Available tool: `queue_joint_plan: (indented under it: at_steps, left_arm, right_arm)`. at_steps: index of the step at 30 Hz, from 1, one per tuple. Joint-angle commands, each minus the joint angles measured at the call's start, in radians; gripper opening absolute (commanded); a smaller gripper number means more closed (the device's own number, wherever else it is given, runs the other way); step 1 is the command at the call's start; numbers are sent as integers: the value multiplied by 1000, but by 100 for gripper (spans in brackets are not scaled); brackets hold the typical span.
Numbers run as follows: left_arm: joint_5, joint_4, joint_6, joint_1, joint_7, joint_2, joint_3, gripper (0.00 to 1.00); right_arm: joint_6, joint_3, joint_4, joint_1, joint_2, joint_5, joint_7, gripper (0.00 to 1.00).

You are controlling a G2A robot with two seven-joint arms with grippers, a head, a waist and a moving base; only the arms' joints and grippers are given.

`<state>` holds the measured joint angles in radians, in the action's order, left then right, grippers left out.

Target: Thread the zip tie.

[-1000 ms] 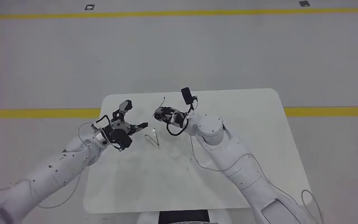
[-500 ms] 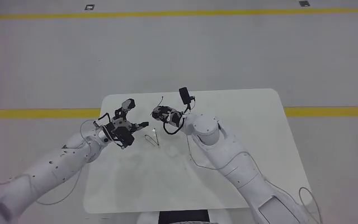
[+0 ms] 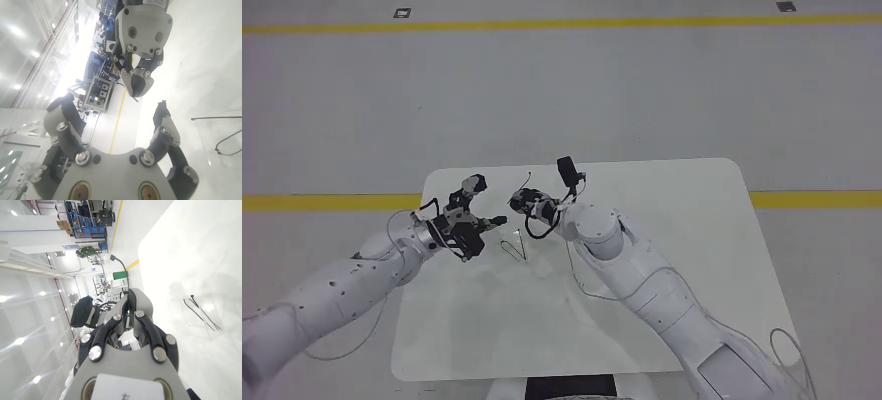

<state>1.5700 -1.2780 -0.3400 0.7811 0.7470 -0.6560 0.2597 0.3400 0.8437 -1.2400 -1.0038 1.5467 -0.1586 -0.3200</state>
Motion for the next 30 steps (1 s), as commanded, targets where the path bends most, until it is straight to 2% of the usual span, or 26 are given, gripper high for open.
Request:
queue_joint_plan:
  at_steps: [1,3,4,6,7,10,13,18,30]
  left_arm:
    - [0,0,0,-18,-7,2,-24,84]
    - [0,-1,0,-31,-14,2,-41,67]
    - [0,-1,0,-39,-19,3,-51,64]
    - [0,-2,0,-51,-23,4,-66,48]
    - [0,-2,0,-56,-25,4,-73,45]
    - [0,-2,0,-71,-33,6,-90,40]
    - [0,-2,0,-71,-34,7,-90,37]
    - [0,2,0,-72,-35,7,-90,38]
    - [0,11,0,-71,-37,4,-90,27]
  right_arm:
    - [0,-6,11,7,4,-20,10,0]
    - [0,-11,20,12,7,-31,21,0]
    - [0,-14,23,16,9,-38,27,0]
    - [0,-18,27,20,10,-46,35,0]
    - [0,-20,27,21,11,-50,38,0]
    - [0,-23,28,24,11,-60,48,0]
    - [0,-27,26,26,10,-68,54,0]
    - [0,-31,20,27,7,-79,57,0]
    - [0,-21,-14,14,-7,-112,33,0]
